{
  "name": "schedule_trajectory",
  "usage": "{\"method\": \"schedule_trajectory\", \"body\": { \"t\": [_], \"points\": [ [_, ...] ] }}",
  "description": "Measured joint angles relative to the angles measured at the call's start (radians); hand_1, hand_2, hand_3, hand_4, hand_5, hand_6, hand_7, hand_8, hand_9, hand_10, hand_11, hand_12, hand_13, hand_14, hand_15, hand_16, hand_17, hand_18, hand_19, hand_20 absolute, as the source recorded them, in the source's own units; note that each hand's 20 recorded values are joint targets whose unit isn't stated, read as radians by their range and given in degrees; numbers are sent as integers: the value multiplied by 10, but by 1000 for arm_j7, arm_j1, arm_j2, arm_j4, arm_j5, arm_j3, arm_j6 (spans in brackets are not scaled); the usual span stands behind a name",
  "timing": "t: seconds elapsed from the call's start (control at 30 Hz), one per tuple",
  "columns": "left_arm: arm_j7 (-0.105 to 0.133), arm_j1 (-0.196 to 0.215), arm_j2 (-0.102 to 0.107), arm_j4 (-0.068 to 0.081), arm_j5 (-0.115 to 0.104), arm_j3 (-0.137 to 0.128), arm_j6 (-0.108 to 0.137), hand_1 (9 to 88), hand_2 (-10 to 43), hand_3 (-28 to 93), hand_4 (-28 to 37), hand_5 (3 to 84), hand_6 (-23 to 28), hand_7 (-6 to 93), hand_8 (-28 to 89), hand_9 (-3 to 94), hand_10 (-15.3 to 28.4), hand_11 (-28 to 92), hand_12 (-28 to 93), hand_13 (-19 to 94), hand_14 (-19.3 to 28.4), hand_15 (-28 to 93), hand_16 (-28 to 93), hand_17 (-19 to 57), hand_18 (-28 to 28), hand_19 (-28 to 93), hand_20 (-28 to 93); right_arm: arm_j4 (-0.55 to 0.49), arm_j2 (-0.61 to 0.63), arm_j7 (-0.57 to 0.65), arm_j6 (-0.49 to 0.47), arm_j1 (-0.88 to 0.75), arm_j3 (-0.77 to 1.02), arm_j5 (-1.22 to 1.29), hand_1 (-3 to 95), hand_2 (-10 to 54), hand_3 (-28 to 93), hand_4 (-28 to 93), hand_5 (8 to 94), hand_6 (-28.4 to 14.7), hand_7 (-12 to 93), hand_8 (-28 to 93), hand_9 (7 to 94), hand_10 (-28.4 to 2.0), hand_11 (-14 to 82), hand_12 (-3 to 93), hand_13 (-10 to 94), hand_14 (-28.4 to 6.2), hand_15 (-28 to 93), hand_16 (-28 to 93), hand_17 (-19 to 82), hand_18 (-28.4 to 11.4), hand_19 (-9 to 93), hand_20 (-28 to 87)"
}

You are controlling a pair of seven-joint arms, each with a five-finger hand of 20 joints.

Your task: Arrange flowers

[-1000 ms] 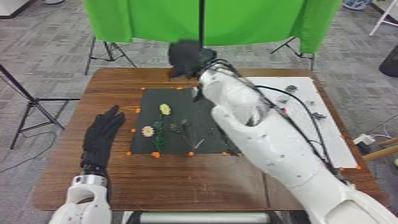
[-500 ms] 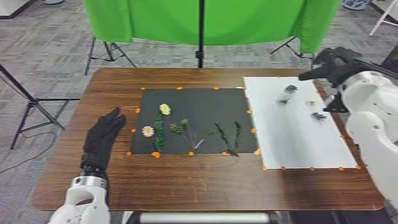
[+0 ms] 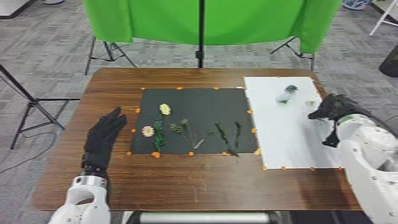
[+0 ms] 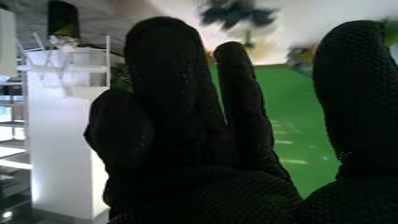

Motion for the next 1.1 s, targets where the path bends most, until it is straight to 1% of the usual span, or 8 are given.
{"method": "schedule_trajectory", "body": {
  "t": [0.27,0.37,0.43,0.53,0.67,0.77,0.97,1.1],
  "points": [
    [-3,0,-3,-1,0,-1,0,188,-10,657,-272,417,39,59,-55,429,112,90,132,310,135,84,9,41,95,11,154,50,-33,-18,19,32,-22,-119,465,-95,639,-168,638,8,137,-85,754,-148,130,178,867,-45,558,324,622,-101,932,396],
    [-6,0,-5,-1,1,-2,0,190,-11,657,-267,418,40,59,-55,429,112,90,132,310,135,84,10,41,94,11,154,69,-41,-20,32,29,-22,-125,532,-95,605,-189,690,11,153,12,806,-125,123,226,885,-36,568,326,636,-103,932,441],
    [-7,0,-5,-1,2,-2,-1,192,-12,656,-265,418,40,58,-55,429,112,90,132,310,135,84,10,40,94,11,154,81,-43,-30,79,21,-21,-125,580,-95,544,-174,727,13,156,44,847,-112,87,275,899,-31,570,331,645,-101,932,464],
    [-7,0,-6,-1,2,-3,-1,192,-13,657,-263,418,40,58,-55,429,112,90,132,310,135,84,10,40,95,11,154,104,-45,-63,193,4,-23,-125,632,-95,521,-173,803,22,183,72,920,-96,54,332,924,-23,582,338,668,-98,932,505],
    [-7,2,-8,-2,2,-5,-1,195,-13,656,-262,418,41,57,-54,429,113,90,133,310,135,84,10,40,95,11,154,141,-44,-105,319,-9,-42,-143,650,-95,524,-178,827,17,190,79,934,-87,71,345,933,-16,591,341,685,-97,932,531],
    [-7,3,-8,-3,2,-6,-1,196,-12,656,-261,419,41,57,-54,430,112,90,133,310,135,84,10,41,95,11,154,146,-41,-112,358,-9,-57,-156,651,-95,527,-177,833,14,190,82,935,-87,76,344,935,-14,594,342,689,-95,932,540],
    [-6,10,-8,-6,1,-10,0,197,-11,655,-260,420,42,56,-55,431,113,92,133,311,135,84,10,41,95,11,154,66,18,-108,424,21,-143,-84,652,-95,528,-178,836,15,187,84,937,-90,73,348,936,-12,597,345,690,-95,932,548],
    [-6,12,-7,-7,1,-12,0,198,-10,653,-260,420,42,56,-54,432,113,93,133,311,136,84,10,41,95,11,154,-30,83,-124,436,133,-286,14,651,-95,528,-178,835,19,187,84,935,-91,65,356,930,-10,603,349,687,-92,932,553]
  ]
}}
